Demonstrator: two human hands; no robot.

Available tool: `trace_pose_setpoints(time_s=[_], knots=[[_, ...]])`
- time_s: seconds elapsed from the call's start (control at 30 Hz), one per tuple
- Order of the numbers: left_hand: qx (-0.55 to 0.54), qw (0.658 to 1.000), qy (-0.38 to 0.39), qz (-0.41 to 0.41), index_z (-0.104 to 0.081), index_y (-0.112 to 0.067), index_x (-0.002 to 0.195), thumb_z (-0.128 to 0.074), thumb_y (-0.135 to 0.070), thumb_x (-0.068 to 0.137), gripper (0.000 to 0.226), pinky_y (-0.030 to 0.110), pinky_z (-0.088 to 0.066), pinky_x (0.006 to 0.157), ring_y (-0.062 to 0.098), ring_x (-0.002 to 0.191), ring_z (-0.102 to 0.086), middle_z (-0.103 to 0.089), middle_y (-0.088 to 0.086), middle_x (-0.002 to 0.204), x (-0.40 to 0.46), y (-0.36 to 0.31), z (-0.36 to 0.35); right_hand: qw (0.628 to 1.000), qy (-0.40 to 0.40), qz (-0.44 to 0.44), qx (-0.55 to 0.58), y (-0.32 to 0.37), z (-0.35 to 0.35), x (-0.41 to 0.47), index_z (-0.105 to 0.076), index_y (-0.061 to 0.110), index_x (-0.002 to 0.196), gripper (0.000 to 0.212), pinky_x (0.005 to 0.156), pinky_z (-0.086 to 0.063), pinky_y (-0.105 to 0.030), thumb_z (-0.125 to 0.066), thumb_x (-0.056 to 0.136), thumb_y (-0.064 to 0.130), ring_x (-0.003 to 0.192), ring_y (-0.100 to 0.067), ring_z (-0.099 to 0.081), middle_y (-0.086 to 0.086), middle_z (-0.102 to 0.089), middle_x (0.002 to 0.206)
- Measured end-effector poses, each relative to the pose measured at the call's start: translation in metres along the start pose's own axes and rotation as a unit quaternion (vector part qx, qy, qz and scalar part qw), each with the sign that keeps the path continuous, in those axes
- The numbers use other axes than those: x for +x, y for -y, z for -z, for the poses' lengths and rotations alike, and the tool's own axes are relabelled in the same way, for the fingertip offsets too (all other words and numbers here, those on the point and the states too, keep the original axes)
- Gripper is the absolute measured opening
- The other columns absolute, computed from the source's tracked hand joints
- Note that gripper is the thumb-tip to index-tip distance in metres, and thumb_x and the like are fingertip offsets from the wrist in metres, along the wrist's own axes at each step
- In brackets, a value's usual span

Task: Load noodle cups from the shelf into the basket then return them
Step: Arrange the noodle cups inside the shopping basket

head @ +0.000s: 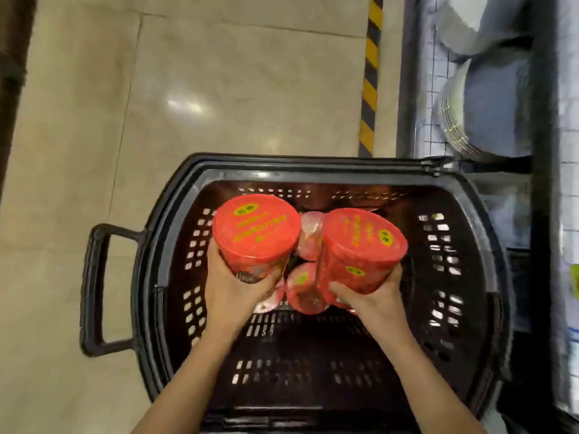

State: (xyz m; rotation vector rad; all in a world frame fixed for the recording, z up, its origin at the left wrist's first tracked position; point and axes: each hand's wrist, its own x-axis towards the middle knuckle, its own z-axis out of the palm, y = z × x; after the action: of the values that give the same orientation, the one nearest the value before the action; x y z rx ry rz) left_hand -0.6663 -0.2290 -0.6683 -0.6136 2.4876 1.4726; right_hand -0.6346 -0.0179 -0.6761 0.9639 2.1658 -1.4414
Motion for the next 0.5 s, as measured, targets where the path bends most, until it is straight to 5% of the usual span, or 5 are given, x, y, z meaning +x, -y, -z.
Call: trace_pose_setpoints(time_s=[0.07,0.13,0.27,0.43,0.5], knots=[[0.002,1.0,-0.013,0.006,-0.023,-0.038,0.134,-0.074,-0.064,0.041,0.109,0.0,-0.027,0.095,-0.004,0.119,-0.039,-0.04,-0.013,0.131,0.016,0.027,-0.015,1.0,-0.005,0.013,-0.005,-0.018,-0.019,0.021,-0.018,0.017,0.146,0.117,0.105,-0.036,-0.031,-0.091,0.054,0.019,0.127,-0.019,-0.045,-0.004,-0.044,0.139],[0.009,1.0,-0.018,0.011,-0.026,-0.022,0.139,-0.074,-0.064,0.041,0.118,0.009,-0.029,0.101,0.004,0.124,-0.041,-0.041,-0.004,0.138,0.03,0.051,-0.028,1.0,-0.013,0.027,0.0,-0.03,-0.037,0.037,-0.023,0.017,0.143,0.116,0.103,-0.037,-0.029,-0.092,0.05,0.021,0.125,-0.018,-0.046,-0.004,-0.046,0.137],[0.012,1.0,-0.013,0.019,-0.027,-0.018,0.14,-0.078,-0.059,0.04,0.12,0.021,-0.035,0.103,0.008,0.125,-0.042,-0.042,0.0,0.137,0.044,0.087,-0.048,0.998,-0.051,0.041,0.006,-0.054,-0.07,0.06,-0.034,0.012,0.138,0.112,0.108,-0.036,-0.033,-0.094,0.045,0.026,0.122,-0.018,-0.049,-0.006,-0.051,0.133],[-0.014,0.998,-0.02,0.056,-0.039,-0.015,0.129,-0.081,-0.055,0.04,0.107,0.0,-0.034,0.09,0.003,0.112,-0.05,-0.051,-0.001,0.127,0.054,0.112,-0.065,0.995,-0.091,0.027,0.013,-0.075,-0.095,0.08,-0.046,0.004,0.13,0.123,0.107,-0.039,-0.037,-0.078,0.034,0.073,0.12,-0.022,-0.054,-0.01,-0.057,0.127],[-0.014,0.997,-0.007,0.07,-0.049,-0.024,0.118,-0.086,-0.046,0.044,0.085,-0.006,-0.031,0.079,-0.013,0.097,-0.051,-0.057,-0.009,0.113,0.056,0.121,-0.069,0.997,-0.077,0.026,0.004,-0.08,-0.095,0.085,-0.045,0.004,0.131,0.122,0.108,-0.037,-0.035,-0.081,0.035,0.07,0.122,-0.022,-0.052,-0.011,-0.056,0.129]])
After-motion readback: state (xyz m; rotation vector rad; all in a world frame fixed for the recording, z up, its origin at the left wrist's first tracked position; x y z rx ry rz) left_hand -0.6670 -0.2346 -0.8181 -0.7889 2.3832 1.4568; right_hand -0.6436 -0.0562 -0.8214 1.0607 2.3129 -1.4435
